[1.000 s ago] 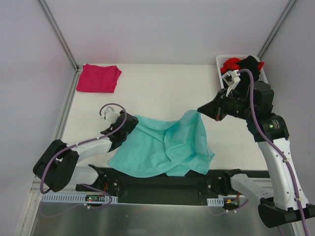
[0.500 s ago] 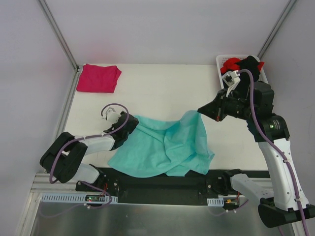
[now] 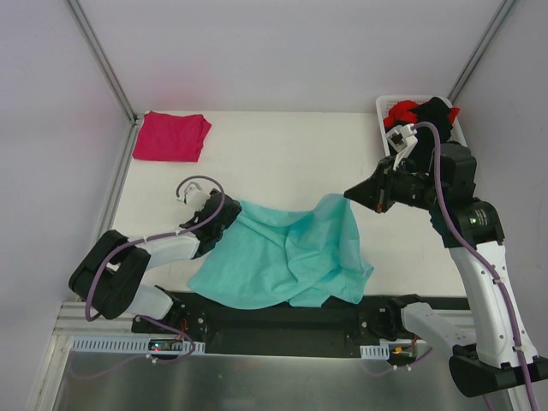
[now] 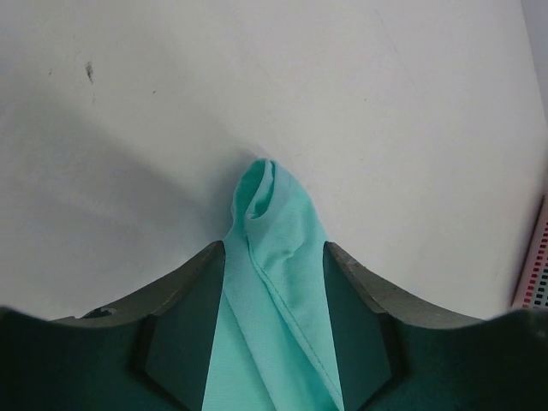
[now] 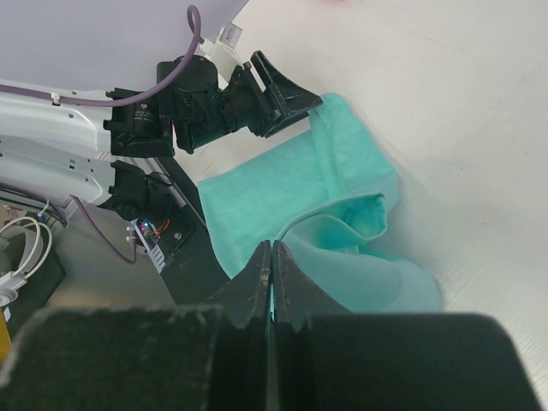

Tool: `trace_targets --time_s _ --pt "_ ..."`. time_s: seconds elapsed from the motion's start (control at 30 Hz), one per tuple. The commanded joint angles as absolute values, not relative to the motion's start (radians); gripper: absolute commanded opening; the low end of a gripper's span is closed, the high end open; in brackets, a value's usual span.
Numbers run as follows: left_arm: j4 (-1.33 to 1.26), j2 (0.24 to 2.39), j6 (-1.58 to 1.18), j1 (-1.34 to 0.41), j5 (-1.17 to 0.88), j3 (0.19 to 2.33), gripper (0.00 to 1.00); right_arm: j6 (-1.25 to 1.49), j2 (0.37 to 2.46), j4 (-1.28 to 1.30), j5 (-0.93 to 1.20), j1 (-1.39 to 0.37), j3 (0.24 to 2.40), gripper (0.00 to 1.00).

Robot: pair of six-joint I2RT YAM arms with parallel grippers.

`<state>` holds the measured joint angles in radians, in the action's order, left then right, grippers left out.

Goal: Fold and stack the t-shirts

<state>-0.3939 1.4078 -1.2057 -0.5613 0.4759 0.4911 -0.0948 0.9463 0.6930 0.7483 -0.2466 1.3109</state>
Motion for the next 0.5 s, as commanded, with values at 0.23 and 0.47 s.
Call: trace_targets --time_s 0.23,0.47 --pt "-0.376 1.396 -1.161 -0.540 0.485 0.557 0.49 -0.112 0.927 0.687 0.770 -0.250 1.345 0.01" --pt "-0.393 1.420 -1.160 -0.537 0.479 0.561 0.49 -0.120 0.936 0.701 0.769 -0.252 1.364 0.01"
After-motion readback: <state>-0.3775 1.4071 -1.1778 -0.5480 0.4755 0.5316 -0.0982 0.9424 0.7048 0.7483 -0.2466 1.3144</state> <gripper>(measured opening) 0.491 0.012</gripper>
